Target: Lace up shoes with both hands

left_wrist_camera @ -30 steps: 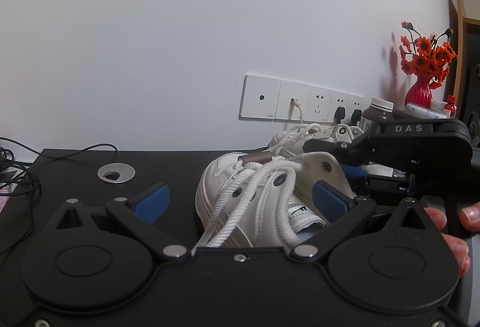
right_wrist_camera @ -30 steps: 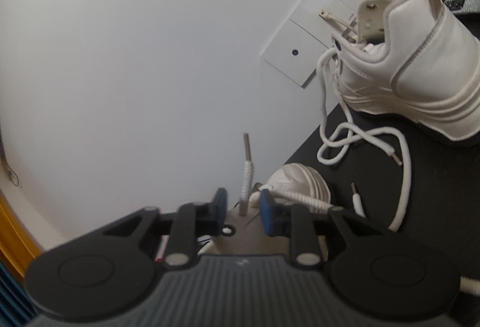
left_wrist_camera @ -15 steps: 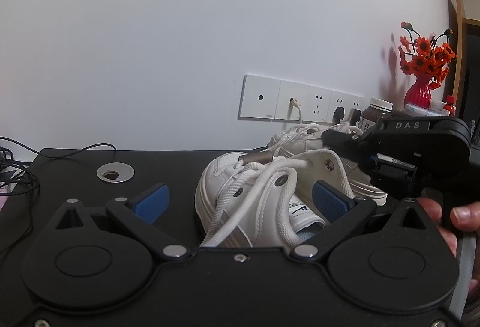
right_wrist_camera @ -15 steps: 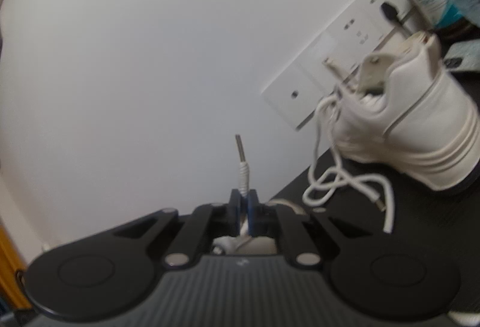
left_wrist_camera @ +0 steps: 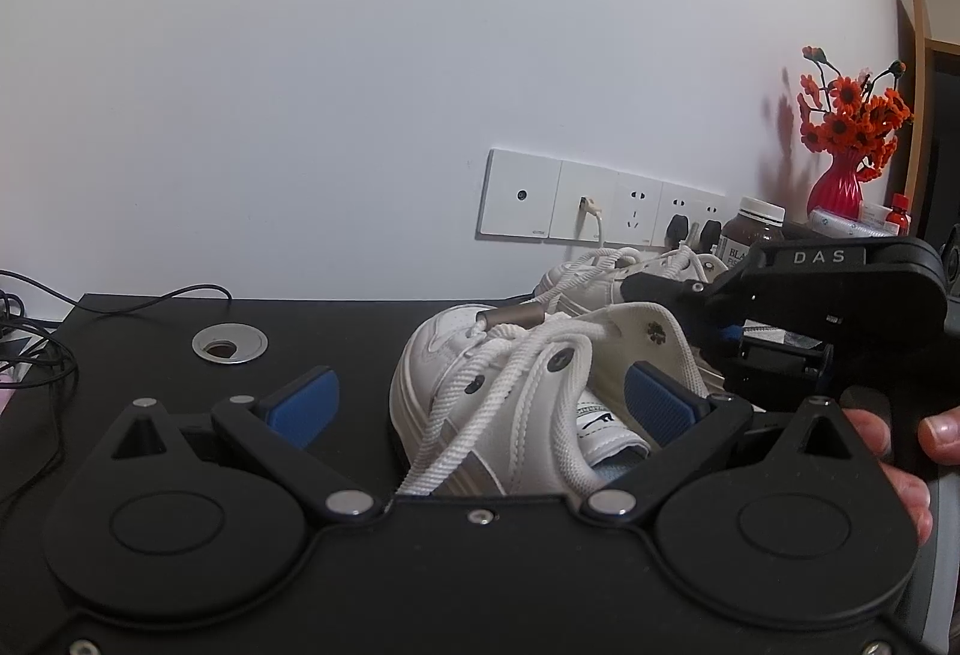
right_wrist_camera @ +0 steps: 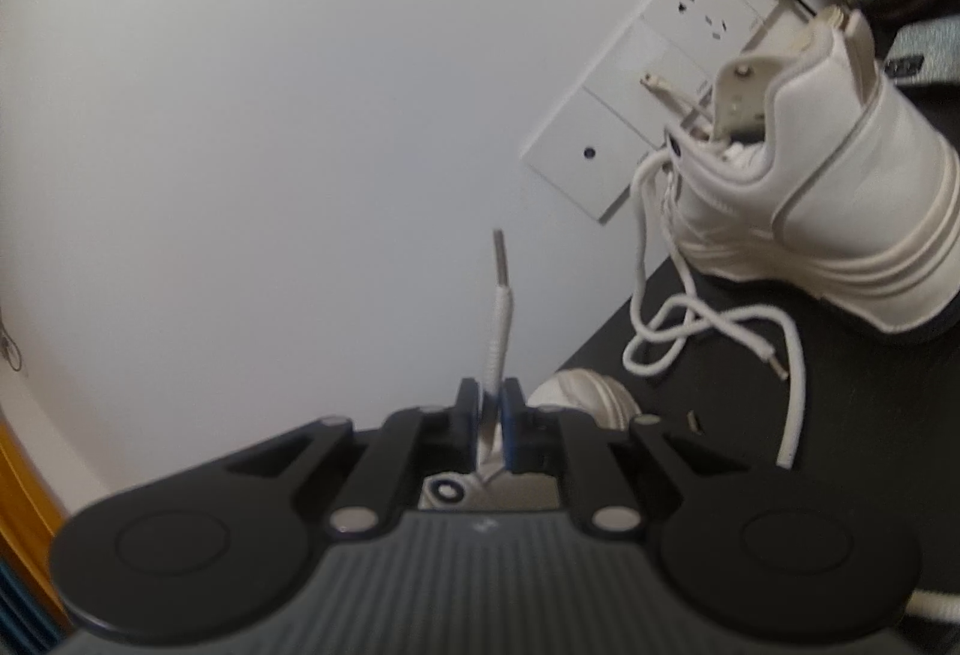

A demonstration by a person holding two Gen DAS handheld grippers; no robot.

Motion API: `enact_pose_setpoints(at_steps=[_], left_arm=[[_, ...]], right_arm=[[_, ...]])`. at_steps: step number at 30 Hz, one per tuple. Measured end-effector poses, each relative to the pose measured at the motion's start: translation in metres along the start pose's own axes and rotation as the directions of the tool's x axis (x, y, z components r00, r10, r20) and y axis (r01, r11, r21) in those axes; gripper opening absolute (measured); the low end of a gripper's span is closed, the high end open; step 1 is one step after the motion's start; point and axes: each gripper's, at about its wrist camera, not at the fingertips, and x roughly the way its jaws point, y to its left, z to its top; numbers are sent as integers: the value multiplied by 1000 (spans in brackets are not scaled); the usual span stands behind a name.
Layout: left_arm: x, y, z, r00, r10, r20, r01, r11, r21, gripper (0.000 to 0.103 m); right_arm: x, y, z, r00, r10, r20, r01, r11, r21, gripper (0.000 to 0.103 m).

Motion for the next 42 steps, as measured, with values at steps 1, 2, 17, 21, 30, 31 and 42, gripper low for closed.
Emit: enact_pose_setpoints(at_steps=[1, 2, 17, 21, 30, 31, 42], left_arm=[[0, 0, 0, 1000, 0, 0, 0, 1000, 0, 103], [0, 0, 0, 1000, 0, 0, 0, 1000, 0, 103], [-1, -1, 0, 1000, 3, 1, -3, 1000, 3, 103], [-2, -1, 1, 1000, 4, 1, -4, 1000, 2, 103], [-1, -1, 1, 1000, 3, 2, -3, 1000, 1, 103], [-1, -1, 1, 1000, 3, 2, -3, 1000, 0, 103], [0, 0, 0, 1000, 3, -3, -3, 1000, -14, 103]], right_arm=[[1, 0, 0, 1000, 1, -6, -1, 1000, -2, 9], [2, 0, -1, 1000, 2, -13, -2, 1000, -5, 9], [-15, 7, -2, 987, -46, 155, 60, 994, -86, 5], [-15, 1, 2, 988, -50, 148, 55, 998, -30, 9], [-6, -1, -3, 998, -19, 54, 19, 1000, 6, 25], [-4, -1, -4, 999, -13, 35, 13, 1000, 8, 25], [3, 3, -14, 1000, 16, -23, -17, 999, -27, 7]])
